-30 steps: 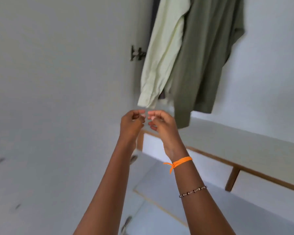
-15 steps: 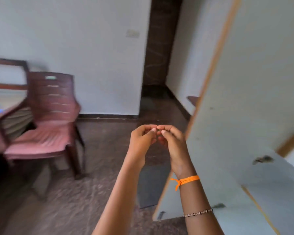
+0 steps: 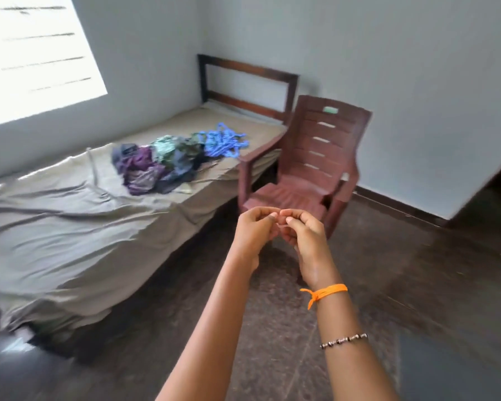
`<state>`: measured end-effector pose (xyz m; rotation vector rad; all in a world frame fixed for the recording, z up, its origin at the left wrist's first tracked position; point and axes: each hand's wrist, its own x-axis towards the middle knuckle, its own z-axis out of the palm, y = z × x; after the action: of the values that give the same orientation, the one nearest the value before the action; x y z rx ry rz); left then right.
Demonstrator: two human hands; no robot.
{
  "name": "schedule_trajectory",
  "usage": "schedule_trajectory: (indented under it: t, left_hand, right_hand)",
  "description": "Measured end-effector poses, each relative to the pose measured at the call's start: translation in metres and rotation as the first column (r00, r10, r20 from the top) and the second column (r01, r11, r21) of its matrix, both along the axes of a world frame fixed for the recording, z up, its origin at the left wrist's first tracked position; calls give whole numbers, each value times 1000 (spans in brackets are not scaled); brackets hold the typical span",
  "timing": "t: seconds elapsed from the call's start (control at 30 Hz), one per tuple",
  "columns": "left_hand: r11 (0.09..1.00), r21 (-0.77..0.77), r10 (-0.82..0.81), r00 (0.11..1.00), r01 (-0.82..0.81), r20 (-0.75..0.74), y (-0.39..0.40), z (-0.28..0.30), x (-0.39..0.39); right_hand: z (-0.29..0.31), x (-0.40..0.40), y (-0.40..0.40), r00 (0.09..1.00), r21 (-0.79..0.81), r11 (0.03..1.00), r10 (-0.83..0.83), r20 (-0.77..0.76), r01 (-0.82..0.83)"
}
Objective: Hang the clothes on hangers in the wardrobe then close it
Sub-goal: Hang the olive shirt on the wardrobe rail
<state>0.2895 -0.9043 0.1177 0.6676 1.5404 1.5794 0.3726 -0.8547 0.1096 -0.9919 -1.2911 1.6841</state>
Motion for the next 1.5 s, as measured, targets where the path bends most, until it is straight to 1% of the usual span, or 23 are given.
schedule_trajectory:
  t: [0.13,0.23,0.4,0.5,0.6,0.67,0.77,0.9,1.0,1.1,1.2,1.27,1.33,1.4,1.5]
  left_hand:
    - [991,-54,122,992,-120,24,12,-17,-88]
    - [979,-86,190,981,-186,41,34,-32,-146]
    - [963,-130,250,961,-235,116,106,-43,-246]
    - [945,-168,286,958,-279,16,154,-31,-304]
    - [930,-164,341,939,-330,43,194,-31,-358]
    - [918,-191,365,929,-348,64,215,-40,-393]
    - [908,-212,386,918,-361,90,239,-59,-440]
    - [900,-232,409,898,-368,163,279,-95,-520]
    - [911,-280,369,902,-304,222,313,-122,-586]
    - [903,-360,330,914,-233,235,340,-134,-660]
    - [866,-418,397,887,-276,237,355,-152,-732]
    - [835,-464,439,867,-296,237,361,-170,-771]
    - [803,-517,457,863,-296,216,366,-187,-806]
    - [765,-561,478,862,-316,166,371,-207,-841]
    - [676,-628,517,855,-386,31,379,-246,-889]
  right_hand:
    - [-19,-95,24,987,-48,986,159,37,-157]
    - [-34,-159,54,967,-75,967,248,60,-243]
    - [-40,-265,133,934,-122,931,352,58,-344]
    - [-36,-330,186,916,-126,915,394,72,-384]
    - [-39,-387,232,892,-110,900,434,124,-422]
    - [-48,-423,257,873,-134,883,467,142,-450]
    - [-63,-467,284,836,-173,853,519,176,-493]
    - [-90,-542,327,788,-218,822,568,237,-527]
    - [-112,-607,360,771,-245,819,572,279,-519]
    - [-129,-680,386,746,-256,826,564,355,-502]
    - [-146,-748,401,659,-250,795,600,454,-552]
    - [-160,-784,408,605,-266,763,635,481,-590]
    - [-177,-815,413,569,-278,748,648,507,-603]
    - [-195,-845,418,539,-273,729,660,524,-627]
    - [-219,-888,427,470,-265,688,678,565,-675]
